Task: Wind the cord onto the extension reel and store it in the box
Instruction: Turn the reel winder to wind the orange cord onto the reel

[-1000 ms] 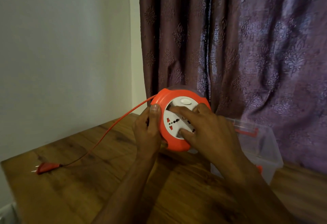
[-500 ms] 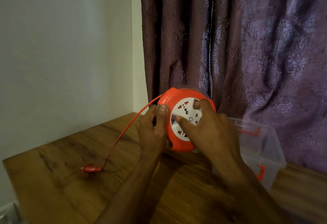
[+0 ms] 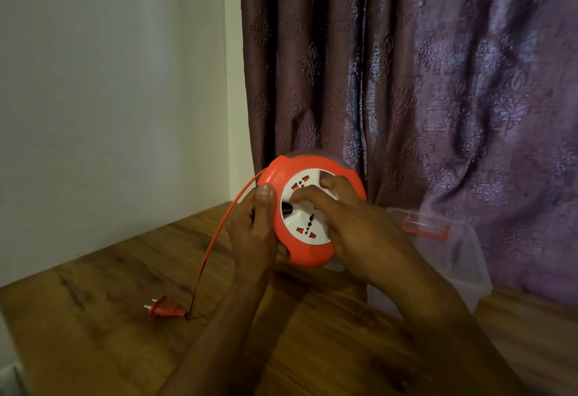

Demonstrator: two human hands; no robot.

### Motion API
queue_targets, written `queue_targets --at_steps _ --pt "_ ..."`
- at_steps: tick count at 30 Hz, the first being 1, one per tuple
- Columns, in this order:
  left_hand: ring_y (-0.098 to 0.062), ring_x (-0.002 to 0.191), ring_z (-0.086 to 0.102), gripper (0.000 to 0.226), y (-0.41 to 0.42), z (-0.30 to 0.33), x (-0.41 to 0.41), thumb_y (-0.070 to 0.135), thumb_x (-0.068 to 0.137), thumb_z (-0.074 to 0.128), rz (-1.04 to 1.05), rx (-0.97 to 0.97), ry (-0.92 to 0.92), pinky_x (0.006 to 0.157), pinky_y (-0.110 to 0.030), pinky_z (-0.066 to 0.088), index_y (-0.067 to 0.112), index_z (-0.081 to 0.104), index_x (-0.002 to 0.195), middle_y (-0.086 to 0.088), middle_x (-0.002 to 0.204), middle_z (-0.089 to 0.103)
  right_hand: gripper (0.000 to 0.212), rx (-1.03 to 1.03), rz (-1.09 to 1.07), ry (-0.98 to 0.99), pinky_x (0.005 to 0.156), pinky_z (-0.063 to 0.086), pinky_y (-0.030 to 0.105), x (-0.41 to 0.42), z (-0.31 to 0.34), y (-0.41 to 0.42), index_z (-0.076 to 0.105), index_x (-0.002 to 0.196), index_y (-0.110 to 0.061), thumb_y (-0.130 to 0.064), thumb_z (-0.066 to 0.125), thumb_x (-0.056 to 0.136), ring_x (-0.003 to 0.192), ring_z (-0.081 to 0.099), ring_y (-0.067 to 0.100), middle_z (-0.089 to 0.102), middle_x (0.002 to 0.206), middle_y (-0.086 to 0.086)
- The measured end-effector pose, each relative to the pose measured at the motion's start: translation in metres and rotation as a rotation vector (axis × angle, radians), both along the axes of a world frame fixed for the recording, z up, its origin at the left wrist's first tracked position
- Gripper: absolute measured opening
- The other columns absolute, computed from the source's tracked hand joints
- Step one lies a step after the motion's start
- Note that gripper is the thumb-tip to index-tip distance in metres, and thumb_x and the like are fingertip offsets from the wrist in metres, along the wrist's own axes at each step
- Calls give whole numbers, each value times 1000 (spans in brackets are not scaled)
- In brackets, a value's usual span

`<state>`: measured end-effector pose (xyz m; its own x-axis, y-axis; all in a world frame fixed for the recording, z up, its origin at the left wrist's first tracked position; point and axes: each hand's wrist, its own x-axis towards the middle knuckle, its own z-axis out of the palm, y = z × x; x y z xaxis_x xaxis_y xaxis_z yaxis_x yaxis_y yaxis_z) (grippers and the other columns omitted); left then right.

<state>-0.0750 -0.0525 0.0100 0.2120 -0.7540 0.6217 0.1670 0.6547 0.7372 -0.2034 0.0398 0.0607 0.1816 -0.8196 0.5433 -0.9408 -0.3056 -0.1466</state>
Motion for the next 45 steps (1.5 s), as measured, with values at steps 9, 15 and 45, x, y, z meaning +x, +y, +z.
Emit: queue_targets --at_steps 9,15,45 --pt "-34 80 72 28 -1 -4 -1 42 96 50 -32 56 33 74 -61 58 37 71 78 -12 87 75 68 81 -49 133 82 52 45 -2 -2 -6 30 123 -57 -54 60 62 103 57 35 16 147 -3" --pt "-41 83 70 30 1 -2 -1 44 94 50 -65 61 51 75 -66 55 46 72 74 -10 86 73 70 -20 -110 103 75 50 42 4 -7 -5 29 125 -61 -57 17 57 89 62 34 26 139 -2" --pt "-3 73 67 29 -4 -13 -7 58 91 41 81 -151 -146 67 -22 56 44 62 76 22 79 69 59 -202 -435 -215 72 45 40 14 -25 -16 41 124 -29 -66 48 80 98 58 37 65 105 12"
